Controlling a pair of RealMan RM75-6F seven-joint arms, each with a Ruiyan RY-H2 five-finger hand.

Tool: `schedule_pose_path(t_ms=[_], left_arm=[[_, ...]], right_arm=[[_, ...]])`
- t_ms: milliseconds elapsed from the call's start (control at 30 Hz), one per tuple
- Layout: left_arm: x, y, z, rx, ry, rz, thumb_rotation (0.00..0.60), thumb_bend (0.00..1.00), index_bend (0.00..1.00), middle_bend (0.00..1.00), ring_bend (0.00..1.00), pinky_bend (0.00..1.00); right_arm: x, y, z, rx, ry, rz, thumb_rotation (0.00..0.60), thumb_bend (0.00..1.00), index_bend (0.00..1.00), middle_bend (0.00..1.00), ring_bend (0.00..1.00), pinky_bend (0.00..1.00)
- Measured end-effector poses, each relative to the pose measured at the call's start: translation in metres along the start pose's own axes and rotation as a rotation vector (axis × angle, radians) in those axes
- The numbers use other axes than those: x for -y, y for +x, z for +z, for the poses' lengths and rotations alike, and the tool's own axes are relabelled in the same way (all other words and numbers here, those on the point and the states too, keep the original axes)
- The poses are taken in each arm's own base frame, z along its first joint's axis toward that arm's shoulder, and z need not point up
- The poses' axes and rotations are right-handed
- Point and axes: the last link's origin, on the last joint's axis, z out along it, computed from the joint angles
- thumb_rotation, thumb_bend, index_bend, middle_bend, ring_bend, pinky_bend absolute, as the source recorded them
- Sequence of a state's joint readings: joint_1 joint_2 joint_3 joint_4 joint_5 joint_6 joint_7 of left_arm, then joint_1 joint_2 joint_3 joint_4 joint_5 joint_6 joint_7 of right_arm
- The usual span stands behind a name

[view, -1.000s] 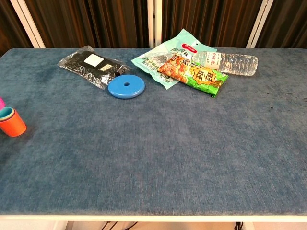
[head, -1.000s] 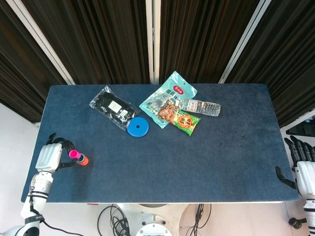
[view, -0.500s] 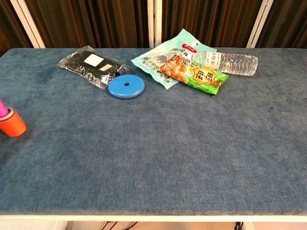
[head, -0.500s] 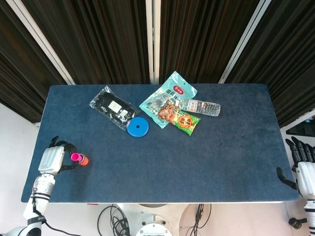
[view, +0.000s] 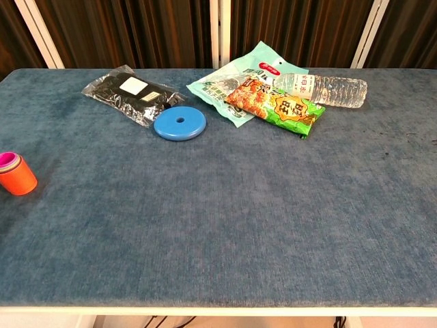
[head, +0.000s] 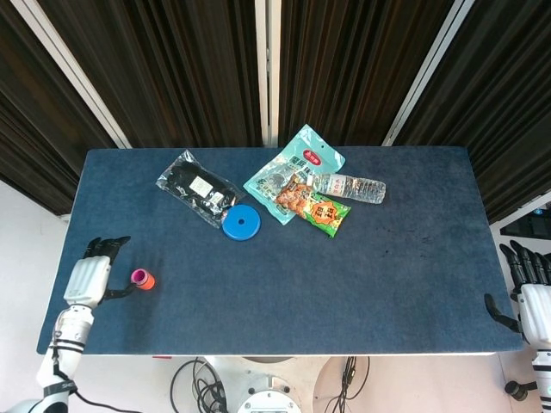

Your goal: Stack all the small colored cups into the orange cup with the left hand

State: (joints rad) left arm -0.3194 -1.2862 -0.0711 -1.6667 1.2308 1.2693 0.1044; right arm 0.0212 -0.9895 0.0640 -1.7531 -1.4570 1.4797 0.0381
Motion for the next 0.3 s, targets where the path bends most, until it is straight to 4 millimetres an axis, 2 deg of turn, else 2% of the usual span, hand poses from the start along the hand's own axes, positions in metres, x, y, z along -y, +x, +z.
schedule_pose_path(t_ms=[67,167,300], left_arm=[[0.004,0.01,-0.008,-0.041,-0.013,0.035,0.6,0.16,0.12,0.12,0.03,0.02],[0.016,0.021,-0.025,-0.097,-0.032,0.12,0.6,0.13,0.09,0.04,0.0,0.0],[0.047,0.031,-0.055,-0.129,-0.012,0.267,0.6,0.11,0.07,0.01,0.0,0.0]], right_arm=[[0.0,-0.002,-0.001,0.013,0.013,-0.027,0.6,0.28,0.0,0.0,0.0,0.0],[-0.002,-0.007,-0.001,0.026,0.038,-0.088,0.6,0.26,0.0,0.0,0.0,0.0],[-0.006,-0.019,0.0,0.02,0.055,-0.159,0.6,0.25,0.0,0.0,0.0,0.0]])
